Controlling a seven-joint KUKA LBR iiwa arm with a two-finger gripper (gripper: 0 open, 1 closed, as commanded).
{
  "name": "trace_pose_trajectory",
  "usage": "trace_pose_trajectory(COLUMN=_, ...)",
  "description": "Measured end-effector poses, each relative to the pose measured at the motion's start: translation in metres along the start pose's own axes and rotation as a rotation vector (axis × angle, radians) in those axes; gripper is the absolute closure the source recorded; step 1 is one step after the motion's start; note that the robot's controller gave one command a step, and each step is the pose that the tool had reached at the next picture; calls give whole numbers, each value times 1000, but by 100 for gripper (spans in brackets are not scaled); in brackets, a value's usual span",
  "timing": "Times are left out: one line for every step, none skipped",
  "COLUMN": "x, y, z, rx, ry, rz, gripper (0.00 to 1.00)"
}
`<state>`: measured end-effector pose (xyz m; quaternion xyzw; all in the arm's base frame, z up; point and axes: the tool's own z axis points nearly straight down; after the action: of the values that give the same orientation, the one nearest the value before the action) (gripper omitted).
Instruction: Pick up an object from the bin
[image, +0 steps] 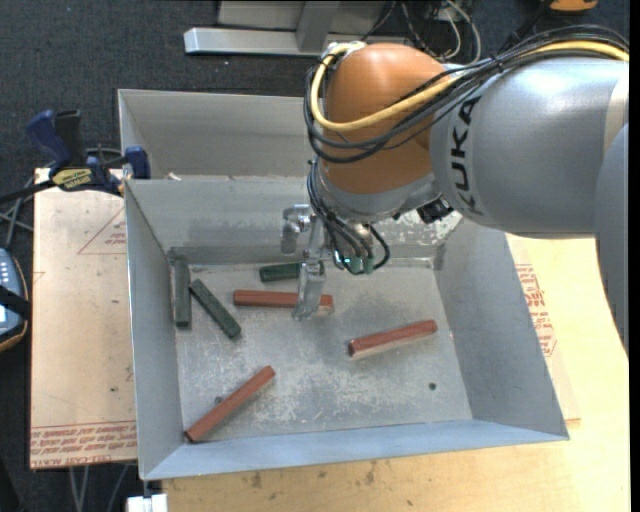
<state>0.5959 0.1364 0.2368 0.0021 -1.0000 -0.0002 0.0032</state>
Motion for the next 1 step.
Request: trace_pose_trajectory(x=-1, y=-1, z=-5, rx=-1, ry=-7, rz=3, gripper=0)
